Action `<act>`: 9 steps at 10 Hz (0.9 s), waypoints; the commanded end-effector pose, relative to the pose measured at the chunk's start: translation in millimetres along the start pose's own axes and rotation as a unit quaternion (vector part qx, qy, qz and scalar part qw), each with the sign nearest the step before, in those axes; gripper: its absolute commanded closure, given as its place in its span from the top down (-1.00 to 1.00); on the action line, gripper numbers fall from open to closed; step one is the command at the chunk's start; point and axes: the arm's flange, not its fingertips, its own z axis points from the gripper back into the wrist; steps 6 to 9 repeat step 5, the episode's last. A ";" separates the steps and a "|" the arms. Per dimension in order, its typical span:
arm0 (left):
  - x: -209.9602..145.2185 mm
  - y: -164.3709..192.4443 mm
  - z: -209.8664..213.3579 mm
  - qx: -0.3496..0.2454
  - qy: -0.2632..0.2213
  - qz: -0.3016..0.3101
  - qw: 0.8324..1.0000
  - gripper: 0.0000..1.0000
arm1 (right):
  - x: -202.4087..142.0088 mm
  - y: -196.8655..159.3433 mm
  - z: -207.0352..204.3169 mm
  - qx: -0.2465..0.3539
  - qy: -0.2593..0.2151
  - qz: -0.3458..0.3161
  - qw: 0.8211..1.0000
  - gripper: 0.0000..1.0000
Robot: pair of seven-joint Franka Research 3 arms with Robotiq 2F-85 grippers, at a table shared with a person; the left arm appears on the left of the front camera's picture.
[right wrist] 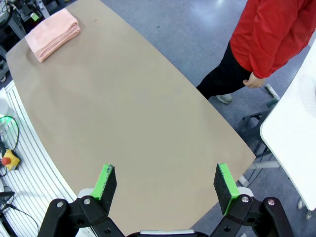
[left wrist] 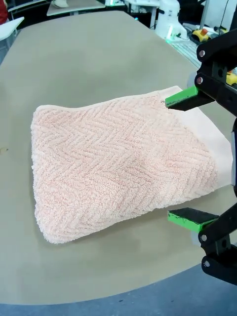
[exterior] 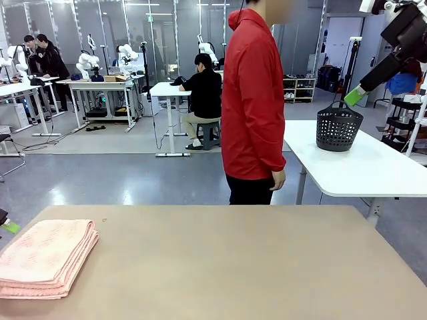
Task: Fold the towel.
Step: Pick up the 100 cm Hotel Towel and place it on the left side of the table.
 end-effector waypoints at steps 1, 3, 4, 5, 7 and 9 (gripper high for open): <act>3.8 2.8 1.8 -0.009 0.000 -0.008 1.000 1.00 | -1.4 0.4 -0.3 0.001 0.002 0.002 1.000 1.00; 3.8 2.8 1.8 -0.009 0.000 -0.008 1.000 1.00 | -1.4 0.4 -0.3 0.001 0.002 0.002 1.000 1.00; 3.8 2.8 1.8 -0.009 0.000 -0.008 1.000 1.00 | -1.4 0.4 -0.3 0.001 0.002 0.002 1.000 1.00; 3.8 2.8 1.8 -0.009 0.000 -0.008 1.000 1.00 | -1.4 0.4 -0.3 0.001 0.002 0.002 1.000 1.00; 3.8 2.8 1.8 -0.009 0.000 -0.008 1.000 1.00 | -1.4 0.4 -0.3 0.001 0.002 0.002 1.000 1.00; 3.8 2.8 1.8 -0.009 0.000 -0.008 1.000 1.00 | -1.4 0.4 -0.3 0.001 0.002 0.002 1.000 1.00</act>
